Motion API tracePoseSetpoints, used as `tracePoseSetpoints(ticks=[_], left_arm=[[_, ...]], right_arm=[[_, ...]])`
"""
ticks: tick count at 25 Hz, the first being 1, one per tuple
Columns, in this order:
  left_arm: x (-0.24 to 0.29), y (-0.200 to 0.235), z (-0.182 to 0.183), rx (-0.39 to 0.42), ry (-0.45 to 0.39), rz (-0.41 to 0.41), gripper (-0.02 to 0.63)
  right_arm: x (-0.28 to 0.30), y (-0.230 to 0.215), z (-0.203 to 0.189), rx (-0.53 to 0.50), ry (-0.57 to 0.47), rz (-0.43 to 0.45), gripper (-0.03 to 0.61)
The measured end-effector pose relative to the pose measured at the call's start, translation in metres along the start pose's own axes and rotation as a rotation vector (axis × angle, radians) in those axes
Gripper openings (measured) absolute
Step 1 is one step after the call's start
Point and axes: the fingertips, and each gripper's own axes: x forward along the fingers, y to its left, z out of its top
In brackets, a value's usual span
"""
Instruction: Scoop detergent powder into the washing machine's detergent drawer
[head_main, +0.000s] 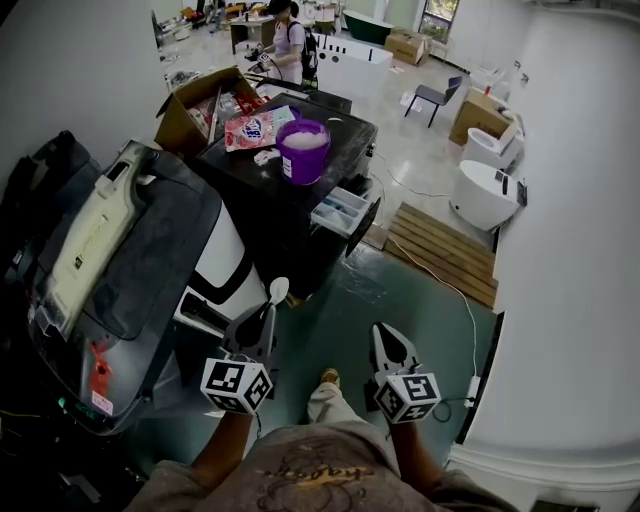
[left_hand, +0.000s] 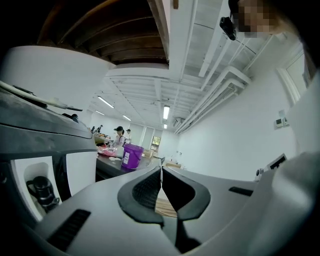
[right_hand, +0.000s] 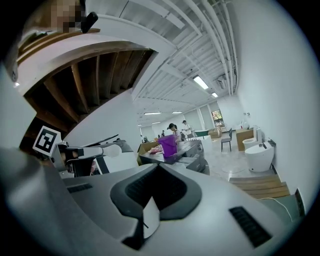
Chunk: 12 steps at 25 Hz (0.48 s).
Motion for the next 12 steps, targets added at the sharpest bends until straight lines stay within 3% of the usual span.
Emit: tracePoseSetpoints(ticks=[12], left_arm=[[0.115, 0.019, 0.027, -0.001, -0.022, 0.051, 0.025]], right_arm=[[0.1, -0.066, 0.05, 0.007, 0.009, 0.057, 0.002]])
